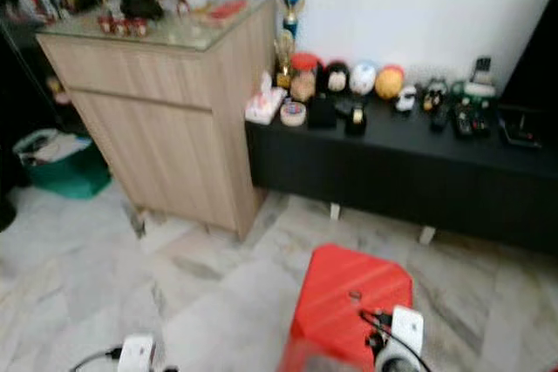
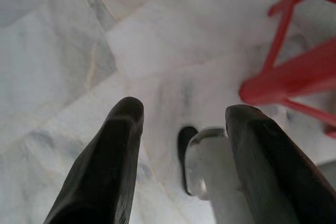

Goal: Hang keys on a hook

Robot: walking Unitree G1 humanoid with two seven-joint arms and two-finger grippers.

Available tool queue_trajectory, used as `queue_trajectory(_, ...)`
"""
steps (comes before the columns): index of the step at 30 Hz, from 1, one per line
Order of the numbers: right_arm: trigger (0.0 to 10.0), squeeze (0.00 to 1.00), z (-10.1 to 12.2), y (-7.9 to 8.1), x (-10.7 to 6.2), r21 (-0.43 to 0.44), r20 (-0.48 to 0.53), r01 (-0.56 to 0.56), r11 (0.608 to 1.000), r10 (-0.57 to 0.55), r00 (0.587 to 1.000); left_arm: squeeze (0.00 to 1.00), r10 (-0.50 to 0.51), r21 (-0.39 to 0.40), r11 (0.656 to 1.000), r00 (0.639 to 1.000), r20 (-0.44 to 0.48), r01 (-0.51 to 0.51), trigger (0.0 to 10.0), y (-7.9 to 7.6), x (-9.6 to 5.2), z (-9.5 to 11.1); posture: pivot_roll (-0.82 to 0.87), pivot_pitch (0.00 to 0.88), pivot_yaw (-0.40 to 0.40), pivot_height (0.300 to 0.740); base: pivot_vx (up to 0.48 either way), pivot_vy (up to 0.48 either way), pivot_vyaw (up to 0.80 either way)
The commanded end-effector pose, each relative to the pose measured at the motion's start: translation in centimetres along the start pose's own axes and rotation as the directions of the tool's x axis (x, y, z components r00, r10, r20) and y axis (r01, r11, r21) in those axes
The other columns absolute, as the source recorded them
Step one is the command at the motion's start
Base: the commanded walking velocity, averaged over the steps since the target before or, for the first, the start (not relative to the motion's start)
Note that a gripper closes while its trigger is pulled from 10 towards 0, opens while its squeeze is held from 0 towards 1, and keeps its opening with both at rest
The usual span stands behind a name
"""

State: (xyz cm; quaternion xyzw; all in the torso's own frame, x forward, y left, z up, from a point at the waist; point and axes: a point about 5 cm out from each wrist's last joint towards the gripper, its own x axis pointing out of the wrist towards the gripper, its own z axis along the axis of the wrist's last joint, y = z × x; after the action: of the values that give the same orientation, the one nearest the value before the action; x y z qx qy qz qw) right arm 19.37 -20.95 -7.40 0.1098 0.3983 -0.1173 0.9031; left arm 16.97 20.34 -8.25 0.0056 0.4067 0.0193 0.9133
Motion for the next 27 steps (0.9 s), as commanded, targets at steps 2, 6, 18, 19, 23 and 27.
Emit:
queue_trajectory(2, 10.0, 0.00, 0.3, 0.4, 0.0, 0.020, 0.025, -0.003, 1.000, 0.002, 1.000, 0.00, 0.003, 0.013, 1.000, 0.999, 0.042, -0.004, 10.0, 0.3, 0.1, 0.7, 0.02, 0.000, -0.010, 0.709, 0.000, 0.000, 0.00)
queue_trajectory(6, 10.0, 0.00, 1.7, 0.2, 0.1, 0.011, 0.112, 0.007, 1.000, -0.009, 0.994, 0.00, 0.012, 0.000, 1.000, 0.988, 0.154, -0.012, 10.0, 0.8, 0.2, 2.7, 0.02, 0.000, -0.021, 0.709, 0.000, 0.000, 0.00)
queue_trajectory(18, 10.0, 0.00, 6.8, 0.9, -0.6, -0.039, 0.441, -0.074, 0.996, 0.084, 0.893, 0.00, -0.020, 0.015, 1.000, 0.826, 0.563, 0.014, 10.0, 0.0, -1.5, 9.2, 0.02, 0.000, -0.042, 0.709, 0.000, 0.000, 0.00)
queue_trajectory(19, 10.0, 0.00, 7.2, 1.1, -0.9, -0.062, 0.485, -0.079, 0.995, 0.099, 0.869, 0.00, -0.027, 0.014, 1.000, 0.806, 0.592, 0.023, 10.0, -0.3, -1.9, 9.6, 0.01, 0.000, -0.043, 0.709, 0.000, 0.000, 0.00)
queue_trajectory(23, 10.0, 0.00, 7.9, 1.4, -1.5, -0.095, 0.540, -0.083, 0.992, 0.121, 0.833, 0.00, -0.021, 0.003, 1.000, 0.791, 0.612, 0.025, 10.0, -0.5, -2.2, 9.9, 0.00, 0.000, -0.045, 0.709, 0.000, 0.000, 0.00)
queue_trajectory(27, 10.0, 0.00, 8.6, 2.0, -1.7, -0.090, 0.561, -0.085, 0.992, 0.121, 0.819, 0.00, 0.027, -0.051, 0.999, 0.787, 0.617, 0.005, 10.0, -0.1, -2.1, 10.6, 0.00, 0.000, -0.046, 0.709, 0.000, 0.000, 0.00)
